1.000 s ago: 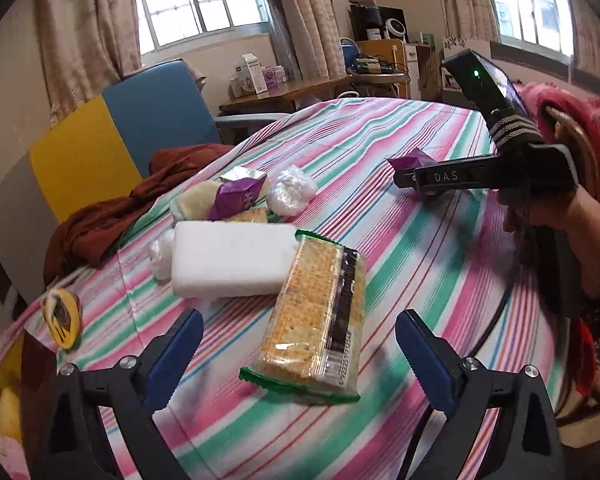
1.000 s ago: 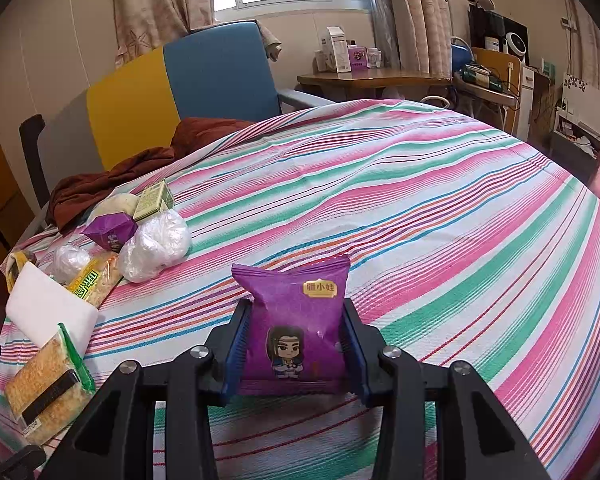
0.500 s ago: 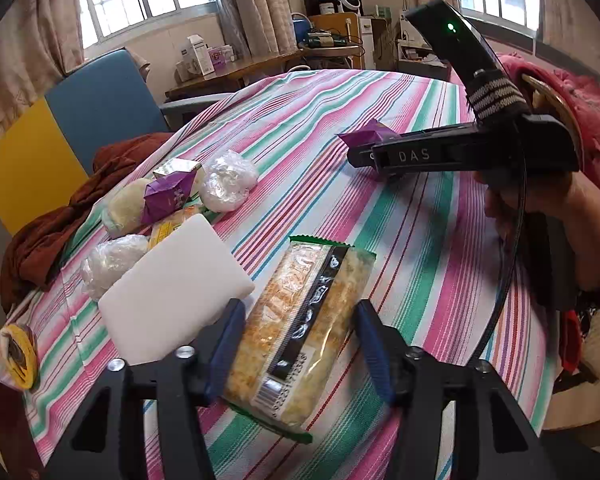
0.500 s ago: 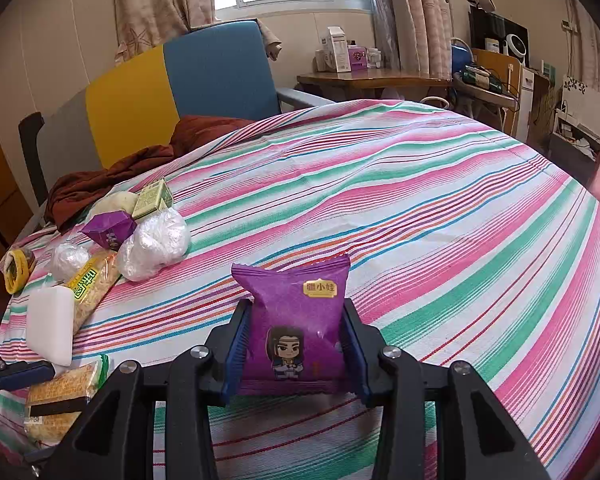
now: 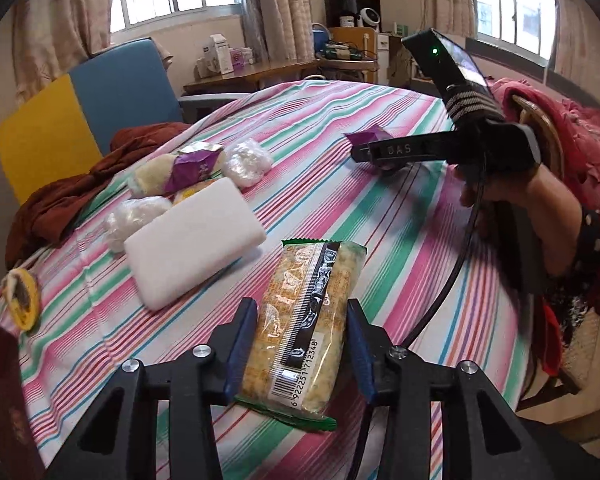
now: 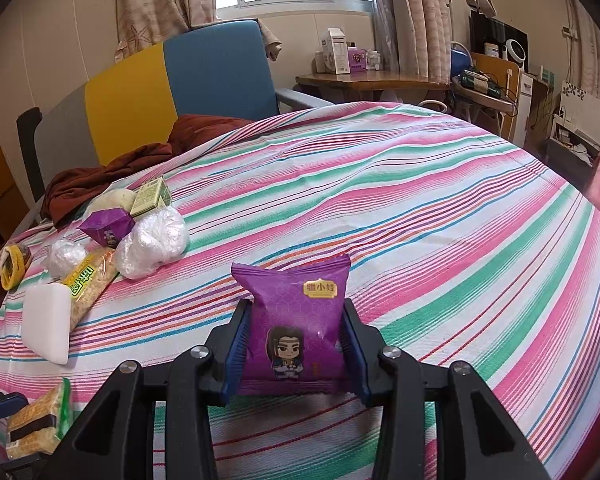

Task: Organize objects
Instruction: 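Grasp the cracker packet with the left tool while the right tool holds the purple bag, then carry the cracker packet and purple bag into the gold tray, opening both tools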

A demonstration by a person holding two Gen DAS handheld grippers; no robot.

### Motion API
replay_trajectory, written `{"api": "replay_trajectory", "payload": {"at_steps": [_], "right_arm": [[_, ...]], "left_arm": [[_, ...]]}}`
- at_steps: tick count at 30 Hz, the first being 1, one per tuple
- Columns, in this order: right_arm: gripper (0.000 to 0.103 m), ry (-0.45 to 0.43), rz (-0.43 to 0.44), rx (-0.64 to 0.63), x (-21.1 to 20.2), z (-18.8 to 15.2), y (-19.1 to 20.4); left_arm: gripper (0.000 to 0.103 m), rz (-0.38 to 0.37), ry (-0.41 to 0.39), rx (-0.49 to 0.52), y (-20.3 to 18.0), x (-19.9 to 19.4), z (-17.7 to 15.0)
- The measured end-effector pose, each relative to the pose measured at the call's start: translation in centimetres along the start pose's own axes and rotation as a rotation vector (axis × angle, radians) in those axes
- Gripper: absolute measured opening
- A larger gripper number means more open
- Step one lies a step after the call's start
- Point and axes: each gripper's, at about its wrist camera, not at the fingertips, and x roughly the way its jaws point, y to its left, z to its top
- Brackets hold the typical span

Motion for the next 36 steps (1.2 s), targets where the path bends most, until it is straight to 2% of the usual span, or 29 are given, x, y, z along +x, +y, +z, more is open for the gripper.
{"api": "replay_trajectory", "payload": {"at_steps": [1, 4, 6, 7, 11, 15, 21, 28, 36], "right_arm": [[0.043, 0.001, -0.003, -0.002, 0.0, 0.0, 0.1], [0.043, 0.002, -0.009, -0.008, 0.1, 0.0, 0.2], [0.043, 0.003, -0.012, -0.010, 0.1, 0.0, 0.1], [0.043, 0.003, -0.012, -0.011, 0.1, 0.0, 0.1], [0.043, 0.003, -0.013, -0.013, 0.1, 0.1, 0.1], [0.042, 0.001, -0.024, -0.018, 0.0, 0.0, 0.3], [0.042, -0.018, -0.048, -0.023, -1.4, -0.6, 0.6], [0.042, -0.009, 0.037, -0.018, -3.8, -2.4, 2.6], [0.042, -0.007, 0.193, -0.100, -7.0, -2.7, 9.5]], "left_arm": [[0.047, 0.014, 0.000, 0.013, -0.2, 0.0, -0.1], [0.062, 0.027, 0.021, 0.013, -0.1, 0.7, 0.1], [0.065, -0.010, 0.032, -0.024, 0.6, 1.2, 0.6], [0.064, -0.031, 0.048, -0.037, 0.7, 1.5, 0.7], [0.049, -0.098, 0.050, -0.076, 1.0, 2.0, 1.0], [0.048, -0.097, 0.036, -0.091, 0.9, 1.3, 0.5], [0.048, -0.075, -0.002, -0.187, 3.0, -1.2, -1.0], [0.048, -0.028, -0.085, -0.274, 6.0, -6.1, -2.5], [0.048, 0.016, -0.147, -0.359, 8.4, -11.1, -5.3]]}}
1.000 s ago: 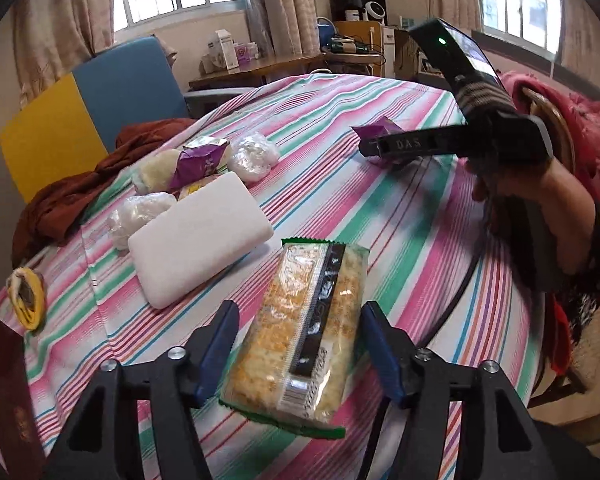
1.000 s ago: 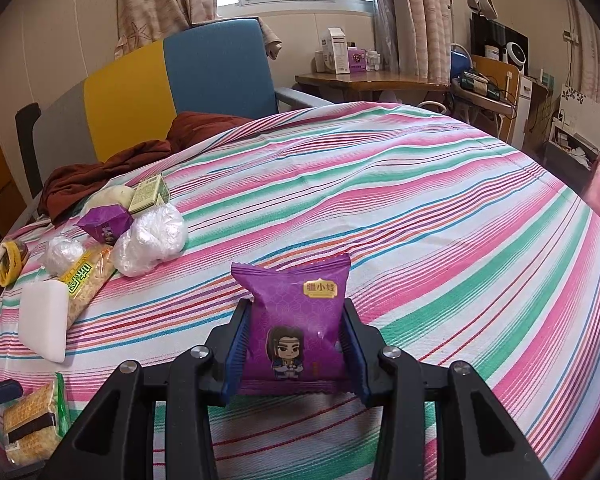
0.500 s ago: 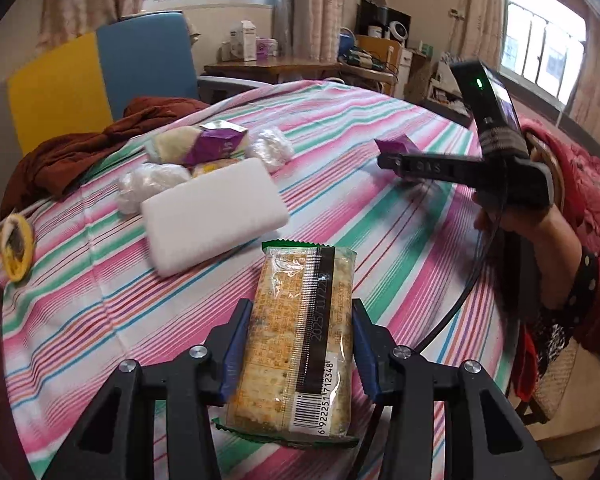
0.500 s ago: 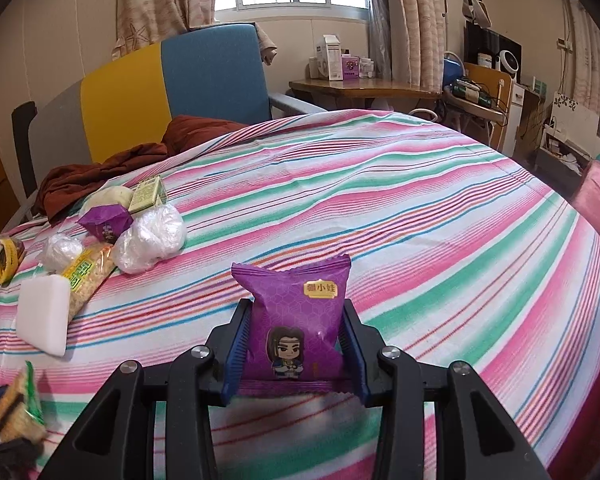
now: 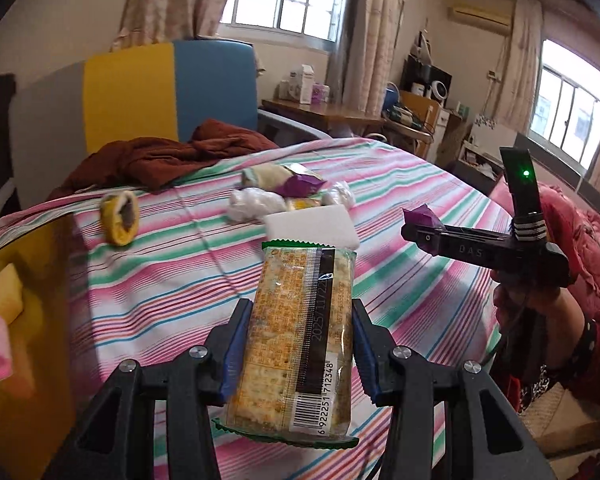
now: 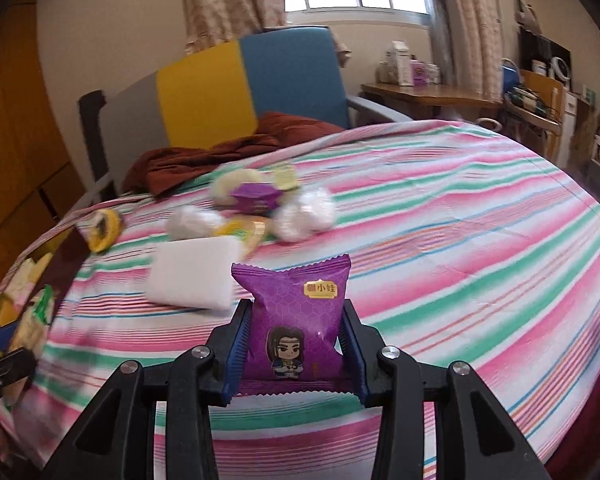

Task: Organize objects
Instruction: 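Carry the cracker packet and purple bag into the gold tray, opening both tools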

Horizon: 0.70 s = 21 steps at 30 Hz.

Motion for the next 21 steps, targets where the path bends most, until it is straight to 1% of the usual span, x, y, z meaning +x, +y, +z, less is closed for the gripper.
{"api": "replay_trajectory", "payload": {"at_steps": [5, 9, 14, 17, 18, 21], "right_arm": [[0.042, 0.004, 0.117, -0.052, -0.7, 0.6, 6.0], [0.042, 0.007, 0.223, -0.120, -1.4, 1.3, 11.9], [0.042, 0.036, 0.347, -0.186, -1.6, 1.8, 18.7], [0.042, 0.058, 0.430, -0.245, -1.7, 1.6, 23.2], [0.042, 0.067, 0.451, -0.260, -1.7, 1.5, 24.3], [0.042, 0.114, 0.493, -0.329, -1.0, 0.9, 28.5]], "left_arm": [[0.048, 0.051, -0.038, -0.083, 3.3, -3.4, -1.1], [0.048, 0.118, -0.074, -0.127, 6.1, -6.3, -1.7], [0.048, 0.217, -0.093, -0.225, 10.9, -9.3, -3.3], [0.048, 0.276, -0.081, -0.270, 13.7, -10.7, -4.3], [0.048, 0.298, -0.066, -0.283, 14.9, -11.0, -4.7], [0.048, 0.347, -0.026, -0.323, 17.4, -11.4, -5.6]]}}
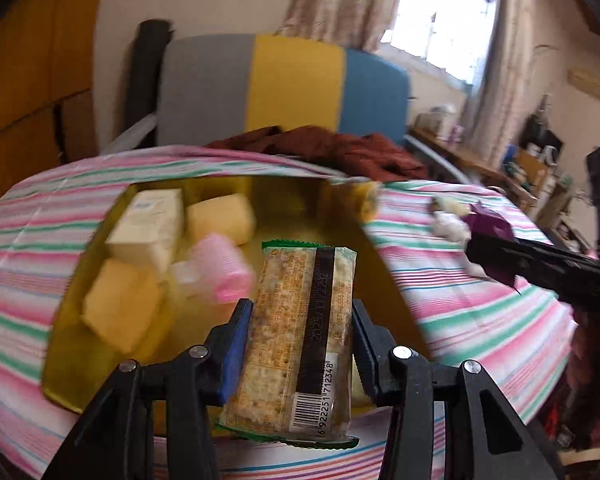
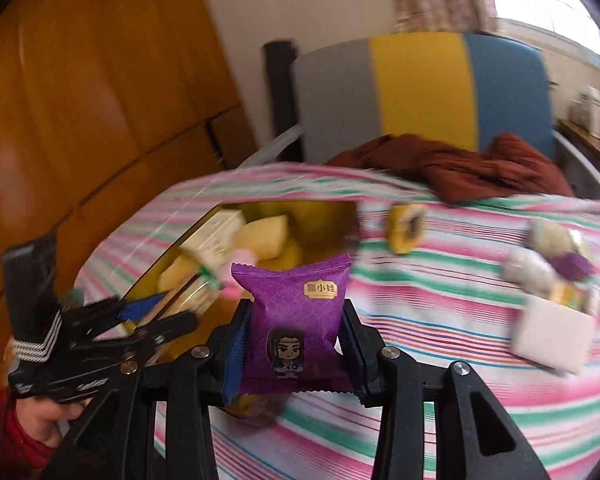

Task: Organize objects
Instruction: 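Carry the cracker packet and purple bag into the gold tray, opening both tools, then move the right tool to the white block and grasp it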

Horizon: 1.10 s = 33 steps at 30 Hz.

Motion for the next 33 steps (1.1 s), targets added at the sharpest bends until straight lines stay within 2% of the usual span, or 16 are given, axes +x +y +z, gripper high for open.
{"api": "replay_trajectory", "payload": {"at_steps": [4, 9, 17, 19, 23, 27, 29, 30, 33], "right_arm": [[0.042, 0.095, 0.029, -0.046, 3.6, 0.2, 3.1], [0.042, 0.186, 0.075, 0.007, 7.2, 0.1, 4.4], [0.044, 0.265, 0.093, 0.061, 10.8, 0.2, 5.3], [0.046, 0.271, 0.085, 0.081, 11.2, 0.2, 5.4], [0.048, 0.250, 0.107, 0.109, 10.8, 0.2, 5.2], [0.048, 0.214, 0.122, 0.125, 9.4, 0.3, 4.9], [0.048, 0.199, 0.116, 0.122, 8.8, 0.3, 4.8], [0.048, 0.191, 0.117, 0.120, 8.4, 0.4, 4.7], [0.048, 0.176, 0.111, 0.107, 7.7, 0.4, 4.6]], "left_arm": [[0.048, 0.040, 0.062, -0.046, 3.0, 0.9, -0.6], [0.048, 0.075, 0.090, -0.035, 4.7, 1.0, -1.1], [0.048, 0.153, 0.129, -0.007, 6.5, 1.5, -1.4], [0.050, 0.153, 0.127, -0.003, 6.7, 1.5, -1.5], [0.075, 0.196, 0.104, -0.038, 7.0, 0.8, -1.8], [0.080, 0.217, 0.037, -0.126, 7.9, -0.8, -2.1], [0.094, 0.246, -0.011, -0.181, 8.3, -1.8, -2.2], [0.098, 0.258, -0.030, -0.202, 8.4, -2.2, -2.3], [0.102, 0.289, -0.093, -0.265, 8.8, -3.6, -2.3]]}}
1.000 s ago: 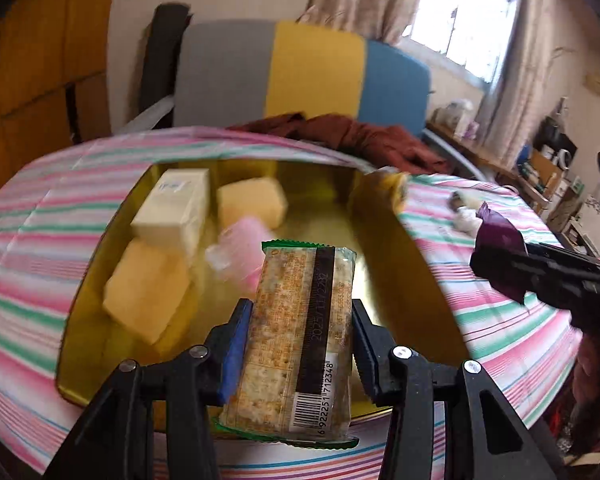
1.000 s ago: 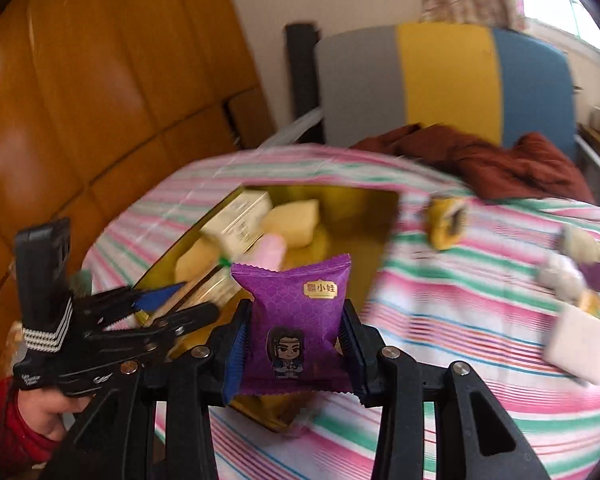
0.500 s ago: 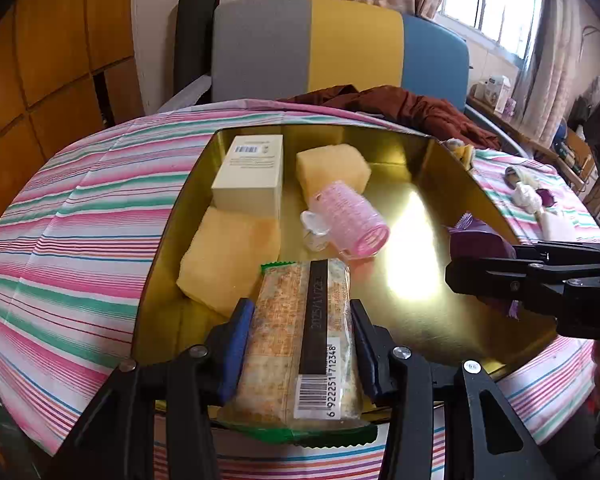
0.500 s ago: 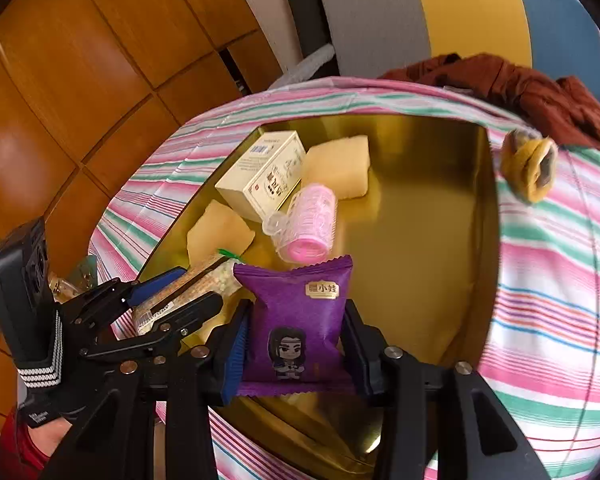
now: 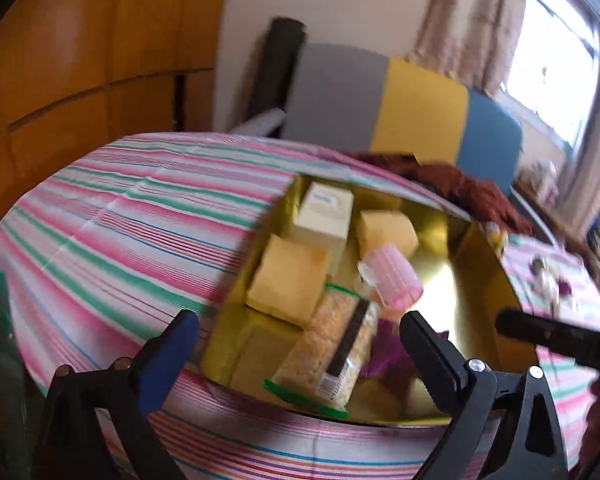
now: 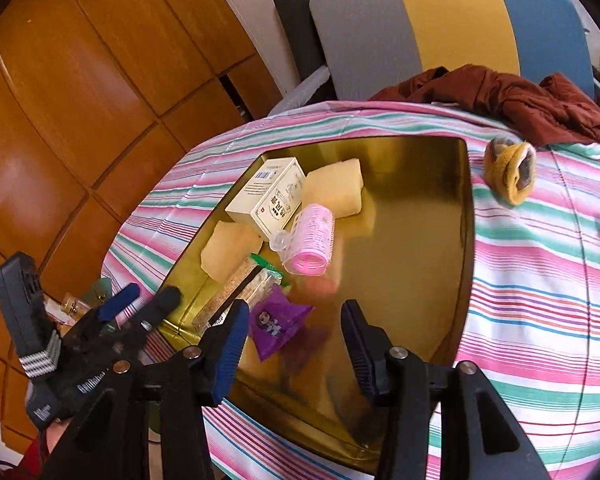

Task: Organize objects
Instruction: 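Move the right tool to the white block and grasp it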

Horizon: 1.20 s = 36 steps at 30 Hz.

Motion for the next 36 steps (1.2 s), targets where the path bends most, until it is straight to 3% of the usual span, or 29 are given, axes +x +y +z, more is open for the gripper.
{"api": "replay_trajectory", "payload": {"at_steps": [6, 12, 28, 34, 36], "right_arm": [[0.048, -0.027, -0.010, -0.034, -1.2, -0.1, 0.3], [0.048, -0.055, -0.035, -0.088, -2.5, -0.2, 0.7], [0.048, -0.092, -0.139, 0.007, -6.6, -1.8, -6.5], [0.048, -0.074, -0.227, 0.028, -8.0, -3.2, -11.1], [0.048, -0.083, -0.289, 0.028, -8.9, -3.2, -13.3]], "left_arm": [[0.103, 0.021, -0.007, -0.087, 0.4, -1.0, 0.4], [0.103, -0.022, 0.005, -0.136, -0.4, -1.7, -0.1], [0.103, -0.117, 0.016, 0.028, -7.3, -2.5, -1.0], [0.103, -0.275, 0.073, 0.058, -10.3, -3.0, -1.0], [0.103, -0.293, 0.079, 0.079, -11.5, -3.2, -0.9]]}}
